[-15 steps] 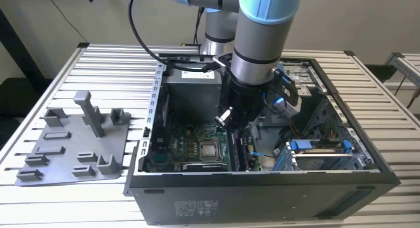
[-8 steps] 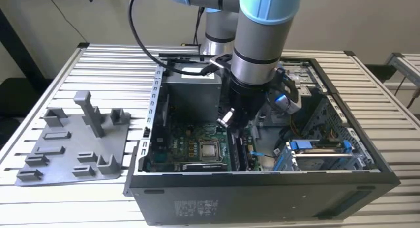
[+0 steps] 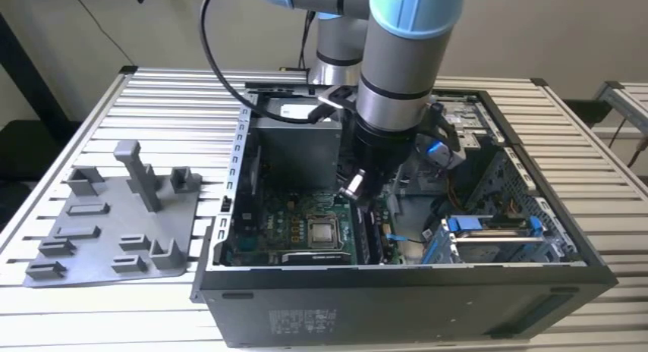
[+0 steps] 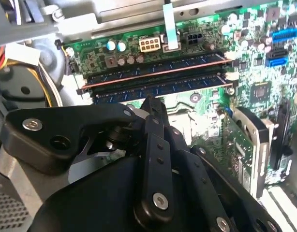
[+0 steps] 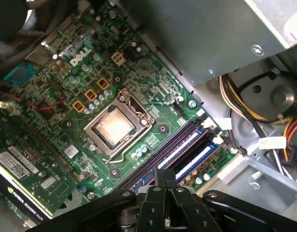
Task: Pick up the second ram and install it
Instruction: 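Press down the second ram until it locks into place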
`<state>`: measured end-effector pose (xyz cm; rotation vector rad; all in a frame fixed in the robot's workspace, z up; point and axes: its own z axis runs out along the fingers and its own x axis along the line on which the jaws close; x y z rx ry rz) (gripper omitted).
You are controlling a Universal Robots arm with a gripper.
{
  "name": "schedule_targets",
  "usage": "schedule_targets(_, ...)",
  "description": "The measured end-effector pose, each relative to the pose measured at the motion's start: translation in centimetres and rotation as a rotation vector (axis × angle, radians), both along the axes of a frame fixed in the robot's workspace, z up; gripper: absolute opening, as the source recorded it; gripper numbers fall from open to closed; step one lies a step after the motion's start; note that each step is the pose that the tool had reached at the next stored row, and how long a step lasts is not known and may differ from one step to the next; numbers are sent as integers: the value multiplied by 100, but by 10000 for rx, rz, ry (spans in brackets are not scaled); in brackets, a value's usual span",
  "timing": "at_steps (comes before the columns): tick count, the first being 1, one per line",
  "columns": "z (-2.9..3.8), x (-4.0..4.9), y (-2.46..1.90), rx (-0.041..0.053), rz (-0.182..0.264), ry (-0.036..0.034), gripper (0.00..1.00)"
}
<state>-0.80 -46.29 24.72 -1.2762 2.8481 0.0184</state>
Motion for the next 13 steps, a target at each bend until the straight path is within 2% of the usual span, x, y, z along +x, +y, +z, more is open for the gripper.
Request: schedule_targets(13, -33, 0, 0, 47, 2356, -47, 11)
